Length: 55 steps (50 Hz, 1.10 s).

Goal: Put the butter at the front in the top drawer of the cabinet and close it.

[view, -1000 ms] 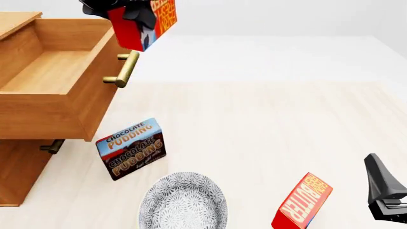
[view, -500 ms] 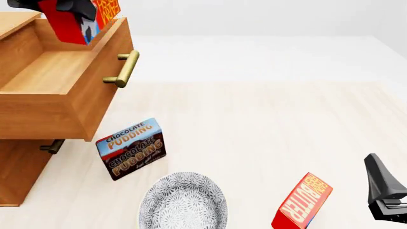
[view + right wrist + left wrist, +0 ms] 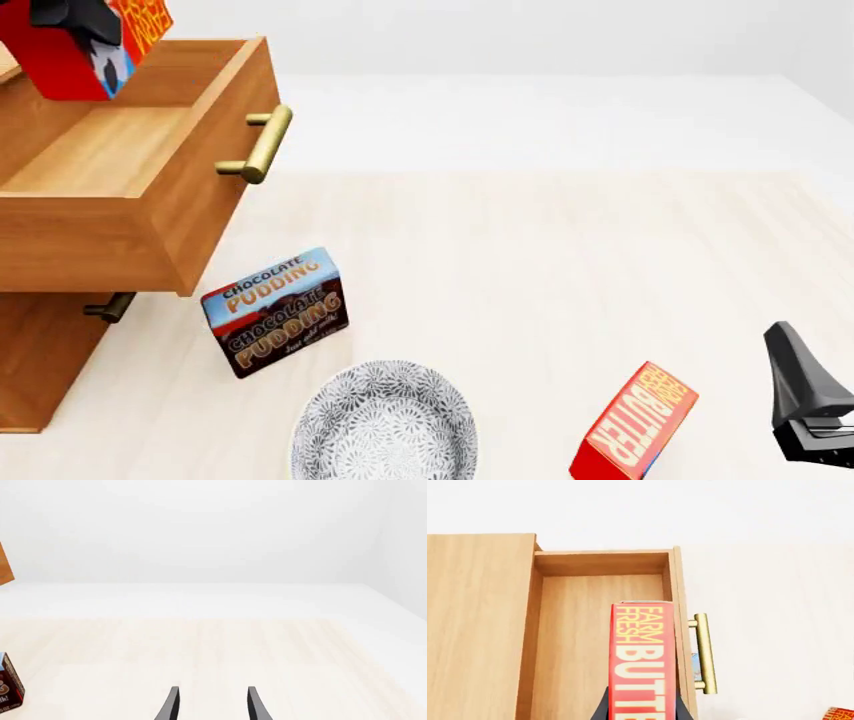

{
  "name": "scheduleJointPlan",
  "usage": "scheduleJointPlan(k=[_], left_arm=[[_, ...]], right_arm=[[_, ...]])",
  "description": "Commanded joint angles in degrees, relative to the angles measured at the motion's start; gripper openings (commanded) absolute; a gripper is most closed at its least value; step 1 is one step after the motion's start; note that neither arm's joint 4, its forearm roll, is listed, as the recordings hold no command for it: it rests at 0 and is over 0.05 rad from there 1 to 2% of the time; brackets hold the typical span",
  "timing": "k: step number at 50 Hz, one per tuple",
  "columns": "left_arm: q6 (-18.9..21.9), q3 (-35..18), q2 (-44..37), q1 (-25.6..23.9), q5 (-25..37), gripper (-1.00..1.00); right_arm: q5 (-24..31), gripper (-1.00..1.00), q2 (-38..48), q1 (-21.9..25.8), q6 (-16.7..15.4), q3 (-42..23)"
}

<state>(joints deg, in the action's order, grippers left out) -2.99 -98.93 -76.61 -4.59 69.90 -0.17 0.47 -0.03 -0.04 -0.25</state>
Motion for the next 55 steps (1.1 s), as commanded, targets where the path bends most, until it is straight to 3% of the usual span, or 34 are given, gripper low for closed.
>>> scheduleJointPlan(k=[1, 28, 31, 51, 55], left_arm=[[-2.3, 1.7, 2.2, 1.8, 0.0, -1.0], [-7.0, 6.0, 1.7, 2.1, -1.7, -1.0], [-5.3, 6.3, 1.1, 3.7, -1.9, -1.0], [-4.2, 14.1, -0.3, 1.0, -10.4, -1.0], [-2.7, 13.7, -0.2, 1.9, -11.0, -1.0]], right_arm=[[0.0, 1.0, -0.1, 0.0, 0.0, 0.0], [0.0, 1.0, -0.1, 0.0, 0.0, 0.0], [0.0, 1.0, -0.1, 0.0, 0.0, 0.0], [0.0, 1.0, -0.1, 0.0, 0.0, 0.0], [0.0, 1.0, -0.1, 0.0, 0.0, 0.0]])
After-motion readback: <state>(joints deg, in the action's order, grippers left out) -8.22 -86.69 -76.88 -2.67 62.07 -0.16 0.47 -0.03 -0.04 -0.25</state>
